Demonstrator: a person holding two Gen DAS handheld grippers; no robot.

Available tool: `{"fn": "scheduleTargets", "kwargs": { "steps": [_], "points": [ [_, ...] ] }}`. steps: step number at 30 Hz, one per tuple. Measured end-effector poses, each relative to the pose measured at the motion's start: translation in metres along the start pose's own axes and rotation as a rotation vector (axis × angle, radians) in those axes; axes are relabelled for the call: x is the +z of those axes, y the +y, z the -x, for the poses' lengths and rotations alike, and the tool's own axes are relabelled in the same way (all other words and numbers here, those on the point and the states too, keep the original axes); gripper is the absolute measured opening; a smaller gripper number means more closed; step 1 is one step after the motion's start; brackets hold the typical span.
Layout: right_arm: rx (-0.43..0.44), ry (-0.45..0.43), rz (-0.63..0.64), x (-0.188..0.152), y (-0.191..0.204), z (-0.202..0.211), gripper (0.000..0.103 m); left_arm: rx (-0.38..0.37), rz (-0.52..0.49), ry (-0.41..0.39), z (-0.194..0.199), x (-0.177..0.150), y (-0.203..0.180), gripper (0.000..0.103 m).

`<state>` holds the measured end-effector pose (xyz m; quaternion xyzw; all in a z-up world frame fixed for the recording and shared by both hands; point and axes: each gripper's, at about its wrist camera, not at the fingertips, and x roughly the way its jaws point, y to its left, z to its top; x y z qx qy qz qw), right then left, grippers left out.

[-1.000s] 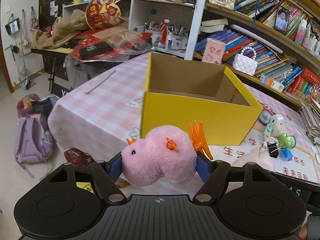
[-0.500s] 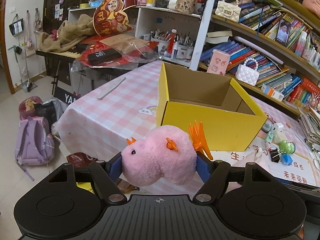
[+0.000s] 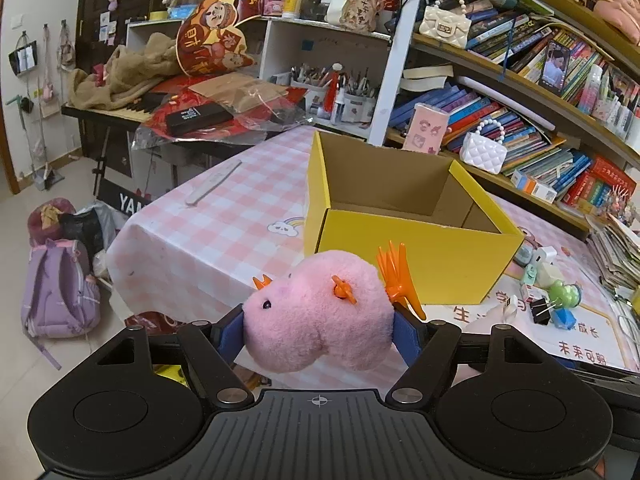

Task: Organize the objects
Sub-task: 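Carry both plush toys over the yellow box with both tools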

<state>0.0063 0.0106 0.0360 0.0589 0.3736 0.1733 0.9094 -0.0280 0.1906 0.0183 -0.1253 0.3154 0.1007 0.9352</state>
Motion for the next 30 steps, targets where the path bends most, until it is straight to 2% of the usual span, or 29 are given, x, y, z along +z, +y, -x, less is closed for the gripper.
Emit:
{"fn": "scheduleTargets", "kwargs": {
  "steps": [10,15,23,30],
  "points": [
    [-0.009,-0.012,0.013,0.007,-0.001,0.000,0.052,-0.013,-0.031,-0.035,0.003,0.010,-0.007,0.074],
    [-0.007,-0.048,0.035,0.024,-0.005,-0.001,0.052,-0.015,-0.040,-0.061,-0.002,0.025,-0.014,0.074],
    [0.042,-0.185,0.034,0.093,-0.012,-0.012,0.052,-0.011,-0.086,-0.163,-0.019,0.067,-0.036,0.074],
    [0.060,-0.242,0.094,0.155,-0.018,-0.053,0.052,0.009,-0.108,-0.152,-0.071,0.098,-0.062,0.074]
  ]
}}
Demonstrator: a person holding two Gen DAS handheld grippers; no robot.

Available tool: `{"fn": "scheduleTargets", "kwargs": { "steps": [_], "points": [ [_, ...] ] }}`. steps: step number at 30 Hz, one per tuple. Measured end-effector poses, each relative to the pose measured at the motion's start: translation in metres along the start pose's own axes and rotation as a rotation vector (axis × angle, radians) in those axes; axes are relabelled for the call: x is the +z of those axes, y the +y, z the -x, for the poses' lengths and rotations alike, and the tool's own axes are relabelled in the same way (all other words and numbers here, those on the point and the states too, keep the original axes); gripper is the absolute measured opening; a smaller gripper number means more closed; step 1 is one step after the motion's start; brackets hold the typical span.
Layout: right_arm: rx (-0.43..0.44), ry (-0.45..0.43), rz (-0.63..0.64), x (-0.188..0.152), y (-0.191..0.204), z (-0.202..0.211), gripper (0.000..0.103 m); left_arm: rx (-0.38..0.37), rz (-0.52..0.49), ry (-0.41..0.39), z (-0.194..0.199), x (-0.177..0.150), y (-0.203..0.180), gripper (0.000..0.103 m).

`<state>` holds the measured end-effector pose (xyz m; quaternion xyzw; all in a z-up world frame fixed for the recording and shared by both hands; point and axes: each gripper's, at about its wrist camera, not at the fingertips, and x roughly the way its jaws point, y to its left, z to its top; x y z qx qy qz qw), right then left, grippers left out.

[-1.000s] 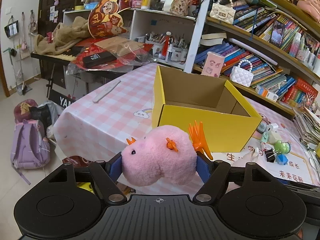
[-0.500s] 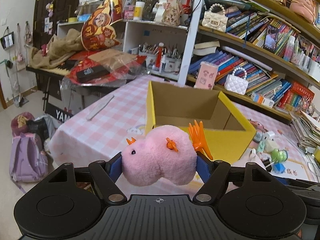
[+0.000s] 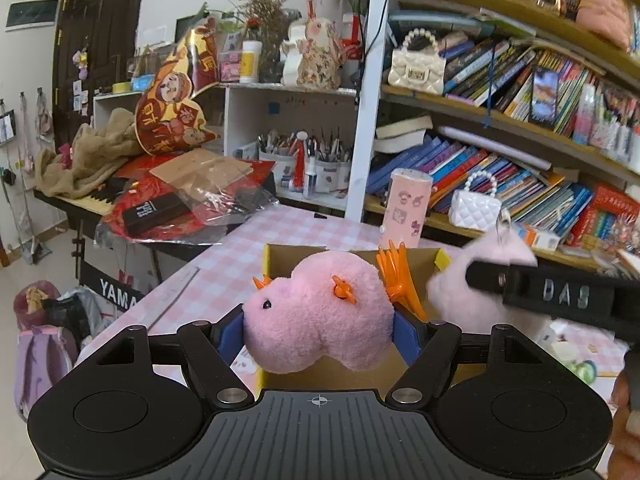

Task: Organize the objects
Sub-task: 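Carry both plush toys over the yellow box with both tools, then open both tools to drop the plush toys into the yellow box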

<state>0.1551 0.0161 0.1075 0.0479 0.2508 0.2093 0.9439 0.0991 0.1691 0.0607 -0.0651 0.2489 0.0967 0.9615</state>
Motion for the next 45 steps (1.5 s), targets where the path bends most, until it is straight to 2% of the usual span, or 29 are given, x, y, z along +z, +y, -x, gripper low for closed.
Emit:
{"fn": "scheduleTargets", "kwargs": {
  "steps": [4,10,14,19,22,24,26,28,32,37,45],
  "points": [
    [0.034,0.041,0.024,0.016,-0.008,-0.042,0.053,0.030,-0.035,0.052,-0.037,0.003,-0.012,0.074],
    [0.120,0.219,0.092,0.025,-0.009,-0.114,0.053,0.084,-0.125,0.129,-0.082,0.005,-0.031,0.074],
    [0.125,0.323,0.122,0.023,-0.010,-0.152,0.054,0.120,-0.174,0.188,-0.104,0.004,-0.039,0.075],
    [0.126,0.414,0.127,0.015,-0.013,-0.175,0.054,0.143,-0.199,0.239,-0.119,-0.002,-0.043,0.077],
    [0.121,0.439,0.142,0.011,-0.012,-0.182,0.053,0.154,-0.203,0.238,-0.121,-0.001,-0.046,0.077],
    [0.117,0.435,0.138,0.011,-0.013,-0.183,0.054,0.159,-0.206,0.232,-0.121,0.000,-0.047,0.080],
    [0.115,0.417,0.122,0.016,-0.015,-0.182,0.071,0.164,-0.205,0.218,-0.118,0.002,-0.047,0.082],
    [0.122,0.380,0.105,0.022,-0.016,-0.177,0.074,0.165,-0.193,0.196,-0.112,0.005,-0.046,0.083],
    [0.136,0.308,0.055,0.035,-0.021,-0.159,0.075,0.164,-0.169,0.152,-0.097,0.013,-0.043,0.085],
    [0.113,0.207,0.031,0.044,-0.023,-0.124,0.080,0.154,-0.124,0.099,-0.070,0.021,-0.036,0.089],
    [0.043,0.076,0.037,0.031,-0.018,-0.066,0.081,0.160,-0.057,0.072,-0.033,0.014,-0.018,0.090]
  ]
}}
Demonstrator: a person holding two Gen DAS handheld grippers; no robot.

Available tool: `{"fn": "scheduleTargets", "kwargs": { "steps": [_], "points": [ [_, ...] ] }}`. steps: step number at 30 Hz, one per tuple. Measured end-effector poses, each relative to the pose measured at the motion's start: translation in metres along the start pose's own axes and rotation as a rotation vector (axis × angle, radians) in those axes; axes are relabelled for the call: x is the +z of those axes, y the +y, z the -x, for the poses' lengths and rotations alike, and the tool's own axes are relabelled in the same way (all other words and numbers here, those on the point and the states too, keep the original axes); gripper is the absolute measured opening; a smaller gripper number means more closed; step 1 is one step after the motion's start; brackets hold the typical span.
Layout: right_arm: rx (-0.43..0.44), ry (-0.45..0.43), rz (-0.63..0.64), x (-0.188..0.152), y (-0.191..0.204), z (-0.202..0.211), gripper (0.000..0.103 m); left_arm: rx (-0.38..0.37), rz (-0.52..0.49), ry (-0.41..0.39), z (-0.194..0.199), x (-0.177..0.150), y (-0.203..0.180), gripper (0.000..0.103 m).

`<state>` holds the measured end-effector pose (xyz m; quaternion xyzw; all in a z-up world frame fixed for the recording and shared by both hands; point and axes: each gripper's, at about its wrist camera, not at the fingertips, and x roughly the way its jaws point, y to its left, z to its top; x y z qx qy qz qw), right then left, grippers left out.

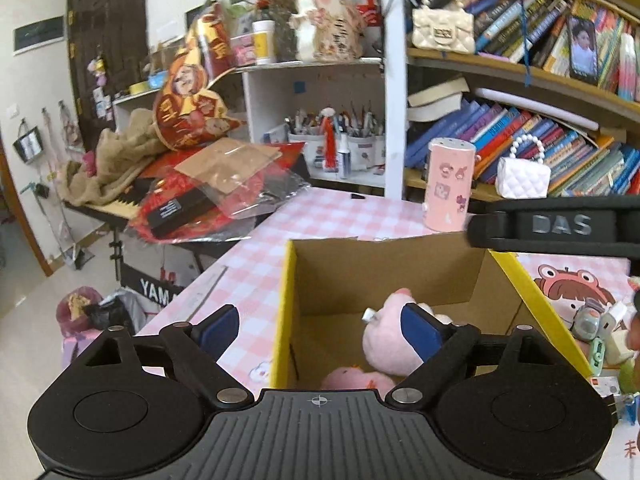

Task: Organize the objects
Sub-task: 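Open both tools to drop the plush toys into the yellow box, then withdraw both tools from the box back toward the small toys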

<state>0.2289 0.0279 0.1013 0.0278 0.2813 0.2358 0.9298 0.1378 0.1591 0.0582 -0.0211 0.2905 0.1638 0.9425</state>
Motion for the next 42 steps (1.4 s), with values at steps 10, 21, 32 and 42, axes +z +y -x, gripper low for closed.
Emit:
{"fn": "scheduleTargets", "kwargs": {
  "steps": [10,21,32,42],
  "points": [
    [-0.098,-0.041,0.069,-0.045,0.024,0.051,0.082,0.022,0.044,0.002,0.032,-0.030,0.031,0.090],
    [-0.183,0.025,0.067,-0.113,0.048,0.086,0.082,0.008,0.011,0.070,0.061,-0.077,0.047,0.090],
    [-0.242,0.088,0.014,-0.157,0.054,0.118,0.083,-0.058,-0.033,0.130,0.081,-0.107,0.048,0.090],
    [-0.325,0.144,-0.038,-0.188,0.044,0.140,0.086,-0.144,-0.100,0.180,0.088,-0.127,0.031,0.091]
  ]
}}
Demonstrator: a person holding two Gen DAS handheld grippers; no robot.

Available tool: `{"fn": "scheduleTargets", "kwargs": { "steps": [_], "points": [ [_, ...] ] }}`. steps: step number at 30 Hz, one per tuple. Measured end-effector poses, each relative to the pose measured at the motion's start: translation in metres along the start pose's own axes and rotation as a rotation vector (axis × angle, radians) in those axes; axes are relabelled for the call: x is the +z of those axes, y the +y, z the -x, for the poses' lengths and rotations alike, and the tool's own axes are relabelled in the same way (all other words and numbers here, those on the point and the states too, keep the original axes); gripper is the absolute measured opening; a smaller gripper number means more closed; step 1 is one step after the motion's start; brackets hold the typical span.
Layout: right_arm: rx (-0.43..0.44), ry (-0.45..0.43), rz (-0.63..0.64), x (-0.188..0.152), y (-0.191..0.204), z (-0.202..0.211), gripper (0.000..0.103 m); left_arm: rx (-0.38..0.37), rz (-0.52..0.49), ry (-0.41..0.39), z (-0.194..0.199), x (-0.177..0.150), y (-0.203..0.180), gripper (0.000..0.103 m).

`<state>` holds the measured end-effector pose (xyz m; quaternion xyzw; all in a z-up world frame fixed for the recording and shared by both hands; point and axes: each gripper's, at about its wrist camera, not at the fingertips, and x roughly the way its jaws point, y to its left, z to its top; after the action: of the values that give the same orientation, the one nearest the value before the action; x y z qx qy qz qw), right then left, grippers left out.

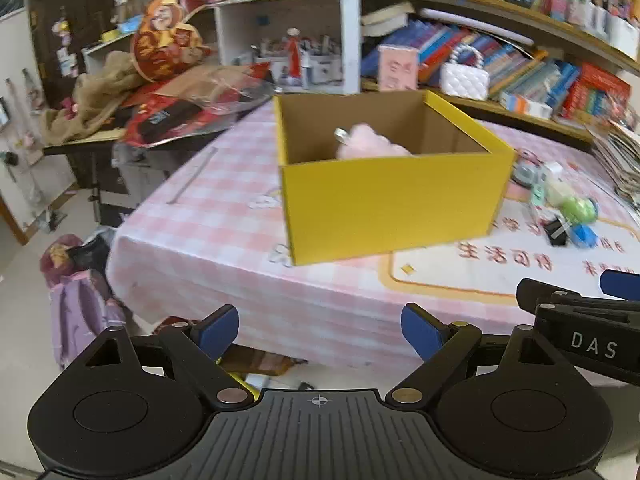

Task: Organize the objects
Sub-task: 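Withdraw both tools from the box back toward the small toys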

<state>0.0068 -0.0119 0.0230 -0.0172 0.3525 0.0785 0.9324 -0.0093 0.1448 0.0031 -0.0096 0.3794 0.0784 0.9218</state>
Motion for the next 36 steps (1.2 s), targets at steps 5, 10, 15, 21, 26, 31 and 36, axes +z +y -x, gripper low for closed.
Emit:
{"fn": "scheduleTargets", "kwargs": {
  "steps": [5,10,15,21,26,31,36],
  "points": [
    [-0.051,0.022,-0.045,-0.008,-0.016,0.005,0.087,-0.042,-0.048,0.008,-0.001,-0.003,-0.017,0.091],
    [-0.099,0.029,-0.084,-0.013,-0.035,0.009,0.087,-0.085,-0.090,0.012,-0.003,-0.002,-0.036,0.091],
    [-0.142,0.033,-0.119,-0.015,-0.054,0.011,0.088,-0.125,-0.127,0.012,-0.007,0.002,-0.056,0.091],
    [-0.196,0.051,-0.155,-0.016,-0.082,0.008,0.091,-0.176,-0.158,0.033,-0.018,0.009,-0.082,0.091],
    [-0.213,0.064,-0.184,-0.010,-0.105,0.002,0.096,-0.204,-0.158,0.056,-0.029,0.017,-0.103,0.091],
    [-0.236,0.072,-0.198,-0.002,-0.129,-0.005,0.097,-0.220,-0.175,0.059,-0.038,0.027,-0.128,0.091],
    [-0.251,0.092,-0.199,0.006,-0.153,-0.018,0.097,-0.228,-0.180,0.076,-0.051,0.036,-0.151,0.091]
  ]
}}
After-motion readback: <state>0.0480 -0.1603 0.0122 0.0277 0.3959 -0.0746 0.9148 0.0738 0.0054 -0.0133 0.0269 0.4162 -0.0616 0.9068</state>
